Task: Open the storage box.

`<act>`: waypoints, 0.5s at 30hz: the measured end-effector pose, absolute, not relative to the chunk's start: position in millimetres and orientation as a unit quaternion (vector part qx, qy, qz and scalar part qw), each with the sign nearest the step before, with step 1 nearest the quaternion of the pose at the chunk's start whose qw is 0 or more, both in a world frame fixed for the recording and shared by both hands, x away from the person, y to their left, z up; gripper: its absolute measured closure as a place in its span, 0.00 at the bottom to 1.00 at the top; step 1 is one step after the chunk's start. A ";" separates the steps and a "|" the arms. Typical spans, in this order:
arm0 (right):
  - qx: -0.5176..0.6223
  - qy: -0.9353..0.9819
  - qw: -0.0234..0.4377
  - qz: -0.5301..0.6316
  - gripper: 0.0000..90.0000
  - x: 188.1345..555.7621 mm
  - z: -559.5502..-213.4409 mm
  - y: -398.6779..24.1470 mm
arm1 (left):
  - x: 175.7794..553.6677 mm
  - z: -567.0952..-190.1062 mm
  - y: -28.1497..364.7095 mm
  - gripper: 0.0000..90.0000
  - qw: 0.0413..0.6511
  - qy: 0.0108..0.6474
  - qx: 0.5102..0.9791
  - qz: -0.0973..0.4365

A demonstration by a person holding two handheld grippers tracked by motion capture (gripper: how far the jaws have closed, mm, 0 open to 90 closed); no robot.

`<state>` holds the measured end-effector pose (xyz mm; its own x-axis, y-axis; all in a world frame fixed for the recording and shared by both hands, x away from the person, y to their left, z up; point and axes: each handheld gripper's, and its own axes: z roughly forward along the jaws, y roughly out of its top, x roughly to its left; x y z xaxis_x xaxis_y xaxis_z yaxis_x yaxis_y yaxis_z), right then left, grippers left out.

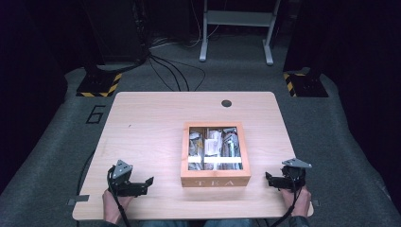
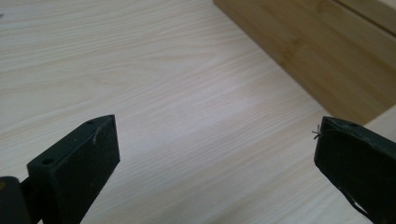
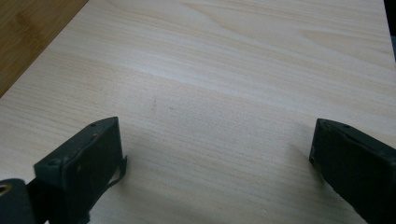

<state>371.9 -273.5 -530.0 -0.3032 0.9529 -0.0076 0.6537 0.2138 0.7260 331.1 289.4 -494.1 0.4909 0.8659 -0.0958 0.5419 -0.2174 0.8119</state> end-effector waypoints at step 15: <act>0.543 0.742 0.237 0.315 0.03 371.2 -529.6 -273.1 | 323.7 -488.9 240.9 0.00 0.453 0.403 0.780 0.154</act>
<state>371.2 -273.1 -529.6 -0.2985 0.9543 -0.0102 0.6552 0.2127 0.7249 323.7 240.9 -488.9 0.6272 0.7688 -0.1245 0.4895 -0.2648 0.8308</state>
